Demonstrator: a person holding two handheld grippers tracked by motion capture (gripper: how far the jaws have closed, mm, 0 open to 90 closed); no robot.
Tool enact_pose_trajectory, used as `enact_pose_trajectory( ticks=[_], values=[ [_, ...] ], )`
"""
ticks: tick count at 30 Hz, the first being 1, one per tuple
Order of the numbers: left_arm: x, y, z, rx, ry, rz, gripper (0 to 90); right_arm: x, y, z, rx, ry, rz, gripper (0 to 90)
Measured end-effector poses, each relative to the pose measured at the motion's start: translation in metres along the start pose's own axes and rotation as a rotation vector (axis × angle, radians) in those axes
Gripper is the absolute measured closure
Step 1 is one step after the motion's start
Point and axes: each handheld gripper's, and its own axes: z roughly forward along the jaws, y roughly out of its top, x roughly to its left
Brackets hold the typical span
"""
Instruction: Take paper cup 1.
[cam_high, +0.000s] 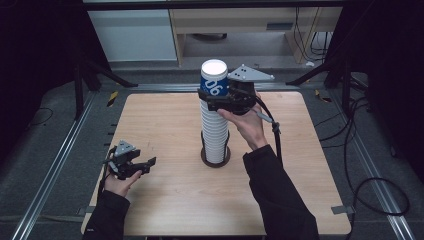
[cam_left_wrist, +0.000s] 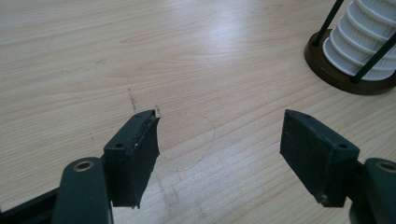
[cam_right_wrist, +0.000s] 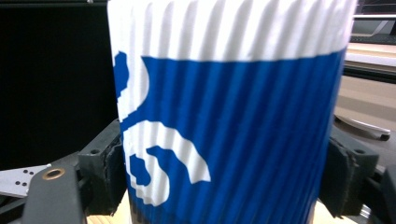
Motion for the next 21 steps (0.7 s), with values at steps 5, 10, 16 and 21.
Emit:
enact_pose_trajectory(
  ticks=[5, 10, 16, 21],
  values=[
    [0.000, 0.000, 0.000, 0.000, -0.001, 0.001, 26.7, 0.000, 0.001, -0.002, -0.013, 0.002, -0.006, 19.4],
    [0.000, -0.001, 0.001, -0.001, -0.006, -0.008, 26.7, -0.001, 0.009, -0.006, -0.033, 0.010, 0.003, 19.6],
    [0.000, -0.001, 0.001, -0.002, -0.006, -0.008, 26.7, -0.001, 0.020, -0.009, -0.051, 0.012, -0.005, 19.9],
    [0.000, -0.001, 0.001, -0.002, -0.008, -0.010, 26.6, -0.003, 0.034, -0.012, -0.072, 0.024, 0.001, 20.1]
  ],
)
